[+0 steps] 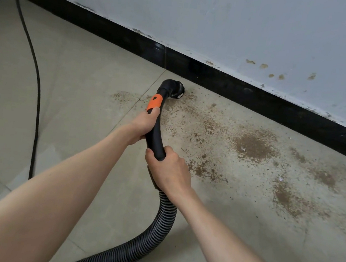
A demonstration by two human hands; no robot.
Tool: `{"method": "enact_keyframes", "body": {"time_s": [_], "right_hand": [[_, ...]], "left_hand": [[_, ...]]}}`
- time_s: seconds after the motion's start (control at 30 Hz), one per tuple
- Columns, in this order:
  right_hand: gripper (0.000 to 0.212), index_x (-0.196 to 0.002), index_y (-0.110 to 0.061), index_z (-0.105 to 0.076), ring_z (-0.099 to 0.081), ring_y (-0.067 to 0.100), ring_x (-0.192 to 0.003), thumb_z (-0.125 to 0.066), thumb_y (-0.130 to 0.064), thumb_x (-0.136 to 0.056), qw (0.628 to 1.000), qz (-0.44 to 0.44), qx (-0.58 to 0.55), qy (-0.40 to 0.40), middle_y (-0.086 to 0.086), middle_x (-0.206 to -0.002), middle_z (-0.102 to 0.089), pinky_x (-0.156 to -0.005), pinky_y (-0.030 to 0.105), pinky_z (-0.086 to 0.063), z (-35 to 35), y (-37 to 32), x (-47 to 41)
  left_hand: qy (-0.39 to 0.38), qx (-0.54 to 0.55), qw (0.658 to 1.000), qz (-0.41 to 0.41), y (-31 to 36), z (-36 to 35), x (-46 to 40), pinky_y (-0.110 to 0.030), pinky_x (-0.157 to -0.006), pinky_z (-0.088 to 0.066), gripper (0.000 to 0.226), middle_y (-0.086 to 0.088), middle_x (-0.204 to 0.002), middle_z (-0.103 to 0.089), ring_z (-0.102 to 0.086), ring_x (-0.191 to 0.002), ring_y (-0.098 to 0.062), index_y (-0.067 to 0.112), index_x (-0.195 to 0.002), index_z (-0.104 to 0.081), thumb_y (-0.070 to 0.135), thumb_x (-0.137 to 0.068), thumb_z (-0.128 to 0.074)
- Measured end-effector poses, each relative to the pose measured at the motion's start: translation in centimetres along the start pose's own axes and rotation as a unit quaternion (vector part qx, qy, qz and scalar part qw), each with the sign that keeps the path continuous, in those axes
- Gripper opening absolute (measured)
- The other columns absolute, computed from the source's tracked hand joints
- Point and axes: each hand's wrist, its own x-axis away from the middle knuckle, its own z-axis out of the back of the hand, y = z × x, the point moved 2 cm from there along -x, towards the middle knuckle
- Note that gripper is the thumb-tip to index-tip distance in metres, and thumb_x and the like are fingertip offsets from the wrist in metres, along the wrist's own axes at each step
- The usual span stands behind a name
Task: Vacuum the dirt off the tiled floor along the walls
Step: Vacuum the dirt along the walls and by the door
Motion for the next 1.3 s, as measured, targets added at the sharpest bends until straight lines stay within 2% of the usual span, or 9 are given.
{"method": "enact_keyframes", "body": {"time_s": [0.2,0.37,0.5,0.6,0.67,0.87,1.07,1.2,1.3], "right_hand": [[0.034,-0.09,-0.023,-0.052,-0.06,0.028,-0.078,-0.047,-0.056,-0.09,1.0,0.001,-0.012,0.002,0.001,-0.078,-0.061,-0.062,0.034,-0.041,0.9,0.3,-0.9],[0.035,-0.092,-0.024,-0.054,-0.062,0.028,-0.079,-0.047,-0.058,-0.088,1.0,0.013,-0.003,-0.013,0.001,-0.082,-0.062,-0.063,0.033,-0.045,1.6,-0.3,-2.7],[0.034,-0.085,-0.025,-0.051,-0.061,0.023,-0.073,-0.048,-0.058,-0.088,0.999,0.039,0.004,-0.037,0.0,-0.079,-0.062,-0.055,0.031,-0.04,1.2,-1.6,-3.9],[0.033,-0.086,-0.025,-0.054,-0.065,0.025,-0.079,-0.049,-0.058,-0.088,0.996,0.058,-0.003,-0.068,0.002,-0.086,-0.067,-0.065,0.033,-0.05,0.3,-3.5,-4.9],[0.034,-0.087,-0.024,-0.055,-0.065,0.027,-0.082,-0.05,-0.058,-0.088,0.994,0.078,0.01,-0.081,0.003,-0.089,-0.068,-0.068,0.034,-0.05,-0.4,-5.0,-5.5],[0.034,-0.076,-0.027,-0.049,-0.064,0.027,-0.083,-0.05,-0.059,-0.087,0.983,0.124,0.057,-0.123,0.001,-0.086,-0.067,-0.065,0.032,-0.048,-3.6,-7.8,-5.8],[0.035,-0.09,-0.026,-0.054,-0.056,0.028,-0.078,-0.05,-0.061,-0.087,0.973,0.146,0.104,-0.145,0.0,-0.081,-0.058,-0.059,0.031,-0.038,-6.3,-9.3,-4.6],[0.04,-0.094,-0.023,-0.055,-0.062,0.031,-0.085,-0.049,-0.061,-0.087,0.968,0.154,0.106,-0.167,0.006,-0.09,-0.065,-0.066,0.033,-0.044,-7.5,-9.7,-2.8],[0.038,-0.086,-0.023,-0.053,-0.064,0.033,-0.09,-0.05,-0.061,-0.087,0.972,0.145,0.063,-0.176,0.009,-0.096,-0.068,-0.07,0.035,-0.047,-7.7,-10.1,-1.5]], "left_hand": [[0.0,-0.023,1.0,-0.007,0.9,-1.0,-0.7,-0.025,-0.052,-0.041,0.036,-0.005,-0.079,-0.05,-0.05,-0.067,-0.016,0.007,-0.103,-0.048,0.04,-0.098,-0.035],[0.009,0.015,1.0,-0.006,1.6,-0.5,-1.7,-0.026,-0.056,-0.044,0.037,-0.004,-0.085,-0.051,-0.053,-0.073,-0.016,0.005,-0.111,-0.046,0.039,-0.099,-0.035],[0.031,0.036,0.999,0.003,1.7,1.3,-2.4,-0.026,-0.056,-0.045,0.041,-0.005,-0.087,-0.053,-0.054,-0.075,-0.017,0.005,-0.114,-0.044,0.042,-0.099,-0.035],[0.069,0.062,0.996,0.009,1.5,3.9,-2.8,-0.026,-0.056,-0.044,0.042,-0.004,-0.086,-0.052,-0.053,-0.074,-0.016,0.006,-0.118,-0.044,0.043,-0.098,-0.036],[0.096,0.084,0.992,0.015,1.1,5.9,-2.8,-0.026,-0.055,-0.043,0.043,-0.002,-0.084,-0.051,-0.052,-0.072,-0.015,0.007,-0.123,-0.044,0.041,-0.098,-0.037],[0.138,0.124,0.982,0.037,-1.5,11.2,-2.1,-0.033,-0.072,-0.045,0.049,-0.006,-0.109,-0.052,-0.053,-0.095,-0.021,0.008,-0.135,-0.038,0.042,-0.099,-0.035],[0.153,0.168,0.972,0.059,-4.2,14.4,-0.3,-0.036,-0.081,-0.045,0.053,-0.007,-0.115,-0.05,-0.052,-0.1,-0.023,0.008,-0.138,-0.034,0.045,-0.099,-0.034],[0.164,0.177,0.967,0.077,-5.6,15.7,1.2,-0.038,-0.083,-0.045,0.054,-0.01,-0.117,-0.051,-0.051,-0.101,-0.025,0.004,-0.137,-0.034,0.043,-0.1,-0.034],[0.158,0.161,0.971,0.073,-5.6,16.2,2.5,-0.038,-0.082,-0.045,0.054,-0.009,-0.107,-0.051,-0.052,-0.099,-0.025,0.001,-0.135,-0.037,0.043,-0.1,-0.036]]}}
